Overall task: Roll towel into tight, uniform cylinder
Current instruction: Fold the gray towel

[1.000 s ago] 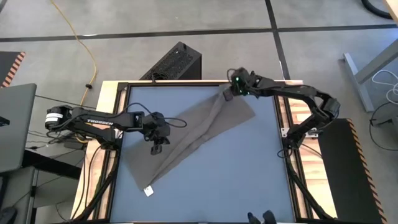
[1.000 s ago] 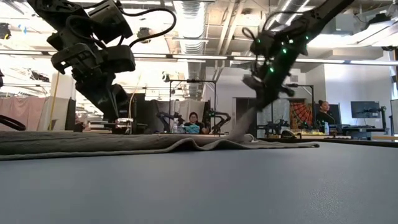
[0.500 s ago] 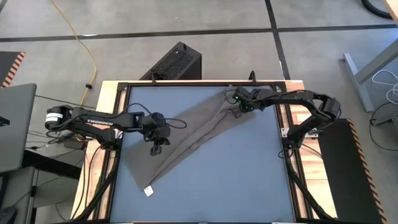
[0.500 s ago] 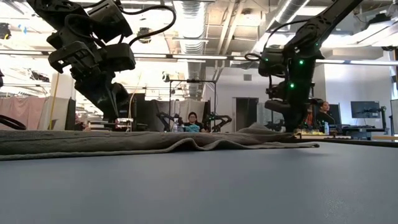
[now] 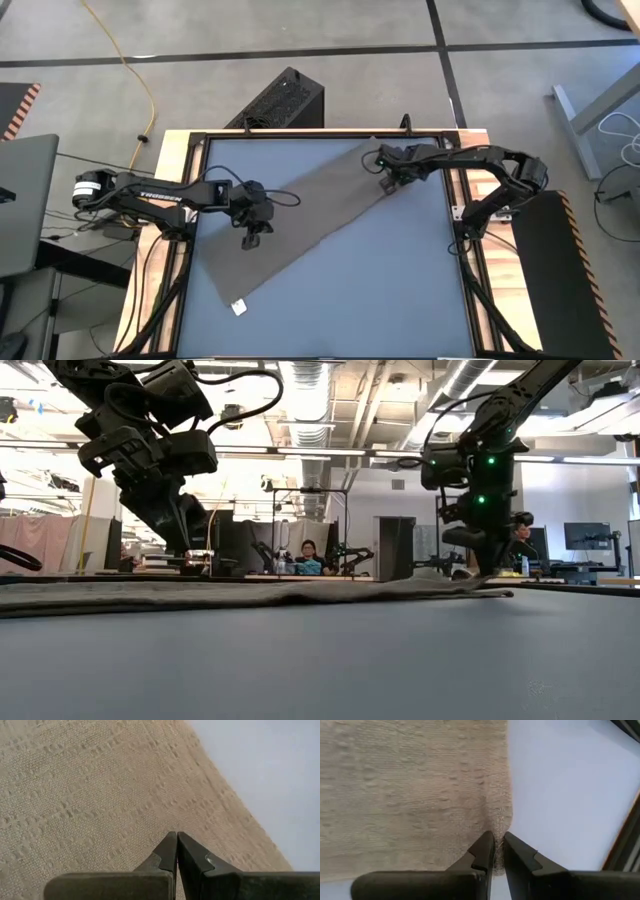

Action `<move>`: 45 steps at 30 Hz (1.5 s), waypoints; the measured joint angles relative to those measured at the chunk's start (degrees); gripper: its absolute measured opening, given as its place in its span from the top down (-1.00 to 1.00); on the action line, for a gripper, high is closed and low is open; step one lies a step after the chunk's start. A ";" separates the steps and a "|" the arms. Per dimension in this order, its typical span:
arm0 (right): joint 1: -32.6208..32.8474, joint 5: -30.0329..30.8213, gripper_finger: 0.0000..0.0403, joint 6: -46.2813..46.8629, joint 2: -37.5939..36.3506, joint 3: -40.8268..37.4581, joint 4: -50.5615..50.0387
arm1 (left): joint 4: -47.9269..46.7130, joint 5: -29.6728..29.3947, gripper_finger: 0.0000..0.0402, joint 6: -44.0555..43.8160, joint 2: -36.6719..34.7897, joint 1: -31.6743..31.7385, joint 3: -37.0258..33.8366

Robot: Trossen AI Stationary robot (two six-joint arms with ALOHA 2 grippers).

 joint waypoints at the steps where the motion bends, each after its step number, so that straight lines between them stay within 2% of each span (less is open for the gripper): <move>1: 0.02 0.00 0.68 -0.18 0.00 0.00 0.19 | 0.00 0.24 1.00 -0.56 0.00 -0.01 0.00; 7: -0.42 -0.02 0.68 -0.38 0.00 0.00 3.17 | 4.02 2.23 1.00 -4.01 0.00 -1.93 -2.96; 13: -1.93 -1.25 0.68 -0.38 0.00 0.02 5.67 | 5.62 1.68 1.00 -6.03 0.00 -3.13 -4.97; 19: -4.94 -3.84 0.68 -0.82 -2.24 0.04 13.45 | 5.83 0.71 1.00 -6.38 0.00 -3.15 -6.25; 27: -7.08 -10.00 0.68 -5.23 -8.61 0.07 28.71 | 6.13 -0.30 1.00 -10.01 0.00 -3.15 -9.03; 33: -8.57 -17.11 0.68 -9.69 -7.50 2.12 47.74 | 6.33 -0.31 1.00 -11.03 0.00 -3.15 -9.76; 36: -8.54 -17.48 0.68 -14.28 -6.71 5.86 51.84 | 6.22 -0.31 1.00 -11.10 0.00 -3.14 -9.13; 41: -6.74 -18.09 0.68 -25.32 -6.80 7.57 49.78 | 6.43 -0.06 1.00 -11.33 -0.04 -3.52 -8.46; 45: -6.53 -16.83 0.68 -24.75 -4.19 4.67 39.34 | 6.45 -1.05 1.00 -10.59 -0.04 -4.07 -8.46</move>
